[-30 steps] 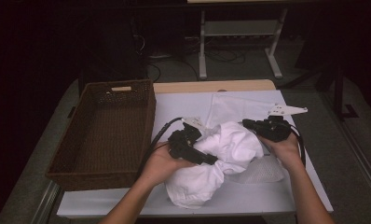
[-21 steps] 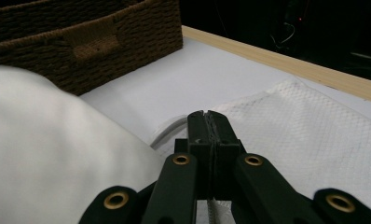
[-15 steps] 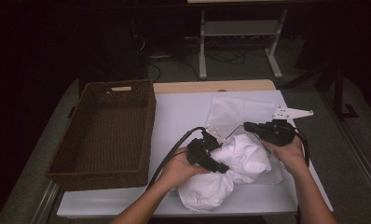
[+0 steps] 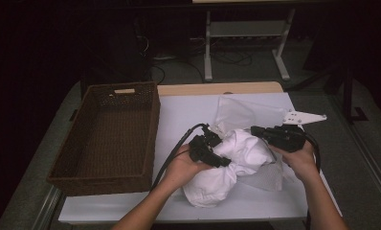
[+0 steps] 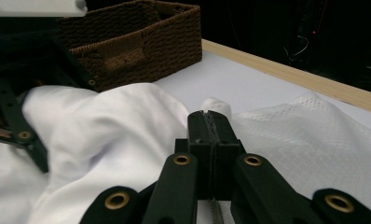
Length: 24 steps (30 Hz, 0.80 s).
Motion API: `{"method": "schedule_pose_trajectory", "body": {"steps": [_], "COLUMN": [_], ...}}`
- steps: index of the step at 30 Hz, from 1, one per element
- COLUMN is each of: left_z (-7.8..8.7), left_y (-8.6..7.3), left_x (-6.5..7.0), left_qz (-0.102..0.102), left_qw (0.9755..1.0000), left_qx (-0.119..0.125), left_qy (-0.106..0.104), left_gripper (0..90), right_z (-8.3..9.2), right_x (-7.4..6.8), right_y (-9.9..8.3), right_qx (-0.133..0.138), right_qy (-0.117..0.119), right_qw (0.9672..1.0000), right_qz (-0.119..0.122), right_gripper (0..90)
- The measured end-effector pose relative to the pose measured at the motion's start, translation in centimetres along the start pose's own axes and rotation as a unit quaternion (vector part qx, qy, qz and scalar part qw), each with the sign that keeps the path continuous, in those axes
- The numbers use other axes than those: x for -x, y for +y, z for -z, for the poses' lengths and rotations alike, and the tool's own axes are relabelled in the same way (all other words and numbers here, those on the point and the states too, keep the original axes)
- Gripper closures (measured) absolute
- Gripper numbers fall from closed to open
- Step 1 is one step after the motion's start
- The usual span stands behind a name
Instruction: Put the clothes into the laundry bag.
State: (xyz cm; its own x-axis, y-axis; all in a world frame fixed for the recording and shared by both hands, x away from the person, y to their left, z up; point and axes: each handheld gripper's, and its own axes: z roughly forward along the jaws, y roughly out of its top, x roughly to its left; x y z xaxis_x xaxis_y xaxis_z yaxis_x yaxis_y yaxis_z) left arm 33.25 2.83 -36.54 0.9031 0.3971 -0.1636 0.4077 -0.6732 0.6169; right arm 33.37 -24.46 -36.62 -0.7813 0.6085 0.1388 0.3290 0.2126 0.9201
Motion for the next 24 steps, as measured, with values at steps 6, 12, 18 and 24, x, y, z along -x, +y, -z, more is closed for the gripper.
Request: {"method": "schedule_pose_trajectory", "body": {"steps": [6,12,18,24], "left_z": [-1.1,-2.1,-3.0,-3.6], "left_y": [0.0,0.4,0.8,1.0], "left_x": [-0.5,-0.1,0.1,-0.1], "left_qz": [0.003,0.001,-0.005,-0.003], "left_qw": [1.0000,1.0000,0.9998,0.9998], "left_qx": [-0.007,-0.009,-0.014,-0.016], "left_qy": [0.002,-0.005,-0.010,-0.010], "left_gripper": [57.6,57.6,57.5,57.4], "right_z": [-0.5,-0.9,-1.2,-1.7], "right_x": [-0.5,-0.9,-1.4,-2.3], "right_y": [0.4,0.6,0.7,1.0], "right_qx": [-0.001,-0.001,-0.001,-0.005], "right_qy": [0.005,0.010,0.024,0.038], "right_qw": [1.0000,0.9999,0.9997,0.9992], "right_qz": [0.000,0.002,0.005,0.014], "right_gripper": [89.1,89.1,89.2,89.1]}}
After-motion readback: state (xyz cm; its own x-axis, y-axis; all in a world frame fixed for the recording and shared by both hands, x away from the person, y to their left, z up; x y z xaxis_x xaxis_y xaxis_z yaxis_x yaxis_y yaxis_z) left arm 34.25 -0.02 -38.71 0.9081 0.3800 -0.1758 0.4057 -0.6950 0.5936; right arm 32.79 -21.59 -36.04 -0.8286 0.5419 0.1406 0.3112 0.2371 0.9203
